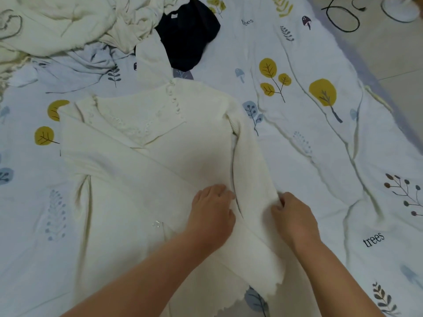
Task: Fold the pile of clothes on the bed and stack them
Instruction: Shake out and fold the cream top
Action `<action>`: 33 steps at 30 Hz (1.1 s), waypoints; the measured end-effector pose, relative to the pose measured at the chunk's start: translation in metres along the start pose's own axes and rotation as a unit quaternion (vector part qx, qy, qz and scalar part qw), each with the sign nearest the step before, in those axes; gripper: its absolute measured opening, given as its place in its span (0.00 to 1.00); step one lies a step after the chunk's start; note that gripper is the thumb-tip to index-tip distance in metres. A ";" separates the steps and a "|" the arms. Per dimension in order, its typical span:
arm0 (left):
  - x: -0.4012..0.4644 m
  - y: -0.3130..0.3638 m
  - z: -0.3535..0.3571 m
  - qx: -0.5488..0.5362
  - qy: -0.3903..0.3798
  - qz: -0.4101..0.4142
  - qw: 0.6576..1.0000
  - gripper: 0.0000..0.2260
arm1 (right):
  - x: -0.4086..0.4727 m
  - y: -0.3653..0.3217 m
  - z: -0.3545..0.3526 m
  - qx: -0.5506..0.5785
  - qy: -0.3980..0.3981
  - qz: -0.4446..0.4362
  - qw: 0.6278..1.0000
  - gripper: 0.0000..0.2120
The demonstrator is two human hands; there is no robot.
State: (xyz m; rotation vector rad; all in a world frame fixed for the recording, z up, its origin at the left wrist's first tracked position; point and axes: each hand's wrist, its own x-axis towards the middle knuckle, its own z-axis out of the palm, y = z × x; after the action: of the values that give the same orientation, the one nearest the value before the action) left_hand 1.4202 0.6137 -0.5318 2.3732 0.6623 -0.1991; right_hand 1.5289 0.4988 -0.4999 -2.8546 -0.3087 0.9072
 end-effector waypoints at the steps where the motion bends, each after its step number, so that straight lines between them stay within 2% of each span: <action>1: 0.002 0.005 -0.002 -0.028 -0.002 -0.003 1.000 0.17 | -0.003 0.000 -0.006 0.019 0.008 0.001 1.000 0.05; 3: 0.008 0.016 -0.007 -0.109 -0.014 -0.044 0.993 0.15 | -0.010 -0.005 -0.020 0.041 0.034 0.002 0.999 0.04; 5: 0.013 0.029 -0.018 -0.224 -0.028 -0.124 0.966 0.10 | -0.021 -0.014 -0.036 0.049 0.076 -0.025 0.996 0.03; 6: 0.016 0.036 -0.027 -0.298 -0.044 -0.160 0.940 0.09 | -0.028 -0.020 -0.045 0.051 0.097 -0.045 0.993 0.03; 8: 0.022 0.048 -0.047 -0.459 -0.109 -0.207 0.857 0.14 | -0.046 -0.038 -0.064 0.052 0.119 -0.089 0.987 0.02; 10: 0.023 0.053 -0.072 -0.560 -0.174 -0.202 0.784 0.19 | -0.065 -0.059 -0.079 0.049 0.110 -0.144 0.982 0.02; 12: 0.019 0.054 -0.095 -0.593 -0.191 -0.157 0.766 0.16 | -0.083 -0.081 -0.085 0.043 0.078 -0.190 0.978 0.04; 16: 0.012 0.022 -0.126 -0.565 -0.088 -0.175 0.802 0.20 | -0.104 -0.111 -0.060 0.034 0.009 -0.273 0.961 0.18; 19: 0.006 -0.020 -0.138 -0.530 -0.036 -0.219 0.818 0.13 | -0.109 -0.122 -0.014 0.042 -0.031 -0.324 0.945 0.31; 21: 0.002 -0.048 -0.133 -0.490 0.004 -0.285 0.824 0.08 | -0.105 -0.124 0.022 0.032 -0.068 -0.329 0.941 0.34; 24: -0.006 -0.082 -0.113 -0.427 0.062 -0.352 0.830 0.09 | -0.099 -0.119 0.064 -0.043 -0.124 -0.319 0.939 0.35; 27: -0.017 -0.099 -0.096 -0.312 0.097 -0.359 0.874 0.10 | -0.098 -0.113 0.087 -0.128 -0.150 -0.313 0.929 0.35; 30: -0.031 -0.103 -0.091 -0.183 0.077 -0.351 0.915 0.12 | -0.100 -0.111 0.099 -0.153 -0.149 -0.322 0.922 0.35; 33: -0.051 -0.109 -0.087 -0.145 -0.020 -0.341 0.929 0.09 | -0.102 -0.111 0.104 -0.143 -0.170 -0.338 0.915 0.32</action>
State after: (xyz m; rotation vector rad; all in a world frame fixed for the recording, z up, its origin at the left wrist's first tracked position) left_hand 1.3186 0.7196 -0.5102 1.7746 1.3782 -0.4119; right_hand 1.3697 0.5893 -0.5066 -2.4649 -1.4602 1.2462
